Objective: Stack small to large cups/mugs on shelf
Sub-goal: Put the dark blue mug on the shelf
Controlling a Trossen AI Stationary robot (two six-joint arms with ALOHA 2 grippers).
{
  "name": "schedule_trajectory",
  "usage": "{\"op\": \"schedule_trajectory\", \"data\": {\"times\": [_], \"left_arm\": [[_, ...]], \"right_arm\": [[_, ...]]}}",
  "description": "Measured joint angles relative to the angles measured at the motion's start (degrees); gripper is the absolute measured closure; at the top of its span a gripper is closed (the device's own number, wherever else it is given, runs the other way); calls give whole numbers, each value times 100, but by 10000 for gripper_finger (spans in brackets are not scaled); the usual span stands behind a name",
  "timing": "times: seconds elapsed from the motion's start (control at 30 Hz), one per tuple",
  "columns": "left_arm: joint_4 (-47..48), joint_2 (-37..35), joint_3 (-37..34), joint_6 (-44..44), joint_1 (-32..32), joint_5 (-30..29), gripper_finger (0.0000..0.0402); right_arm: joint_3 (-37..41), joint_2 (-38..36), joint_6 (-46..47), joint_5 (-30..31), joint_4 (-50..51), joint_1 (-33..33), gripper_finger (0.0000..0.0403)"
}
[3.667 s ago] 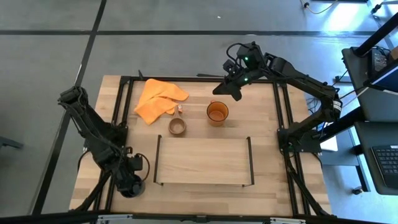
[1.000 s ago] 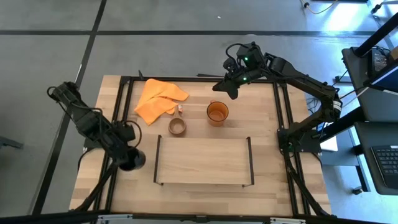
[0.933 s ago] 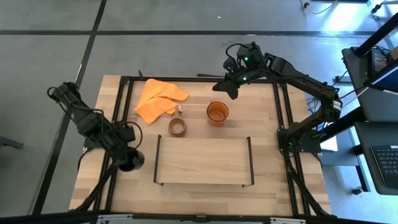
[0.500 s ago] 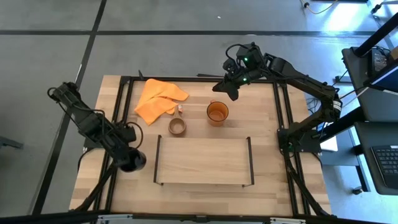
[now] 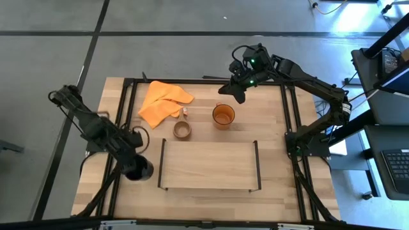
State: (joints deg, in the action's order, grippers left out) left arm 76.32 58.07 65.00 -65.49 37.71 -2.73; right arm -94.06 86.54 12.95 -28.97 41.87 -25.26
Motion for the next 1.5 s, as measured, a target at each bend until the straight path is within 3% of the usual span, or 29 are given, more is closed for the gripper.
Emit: {"op": "schedule_trajectory", "data": {"times": [0.17,0.3,0.4,0.57,0.73,0.87,1.0,1.2,1.33,1.5], "left_arm": [[535,194,930,249,-566,-32,386],[1526,608,1755,728,-1104,487,386],[1266,776,2397,1123,-1473,667,387],[1311,1307,3369,1890,-2168,214,387],[1353,2028,3858,2979,-2933,57,387],[1363,2767,4196,3780,-3444,222,387],[1361,3378,4673,4046,-3882,493,387],[1270,3912,5349,4074,-4014,663,387],[905,4016,5433,4042,-3950,1066,387],[646,4153,5433,5038,-3588,1288,387]], "right_arm": [[0,0,-7,22,0,0,338],[2,0,12,125,0,0,338],[2,0,109,136,0,0,338],[4,0,335,140,62,0,338],[4,0,704,142,187,4,338],[4,0,835,228,572,53,338],[4,0,1231,514,804,146,338],[4,2,1615,818,896,421,338],[4,2,1679,831,951,640,338],[4,2,1375,419,951,945,338]]}}
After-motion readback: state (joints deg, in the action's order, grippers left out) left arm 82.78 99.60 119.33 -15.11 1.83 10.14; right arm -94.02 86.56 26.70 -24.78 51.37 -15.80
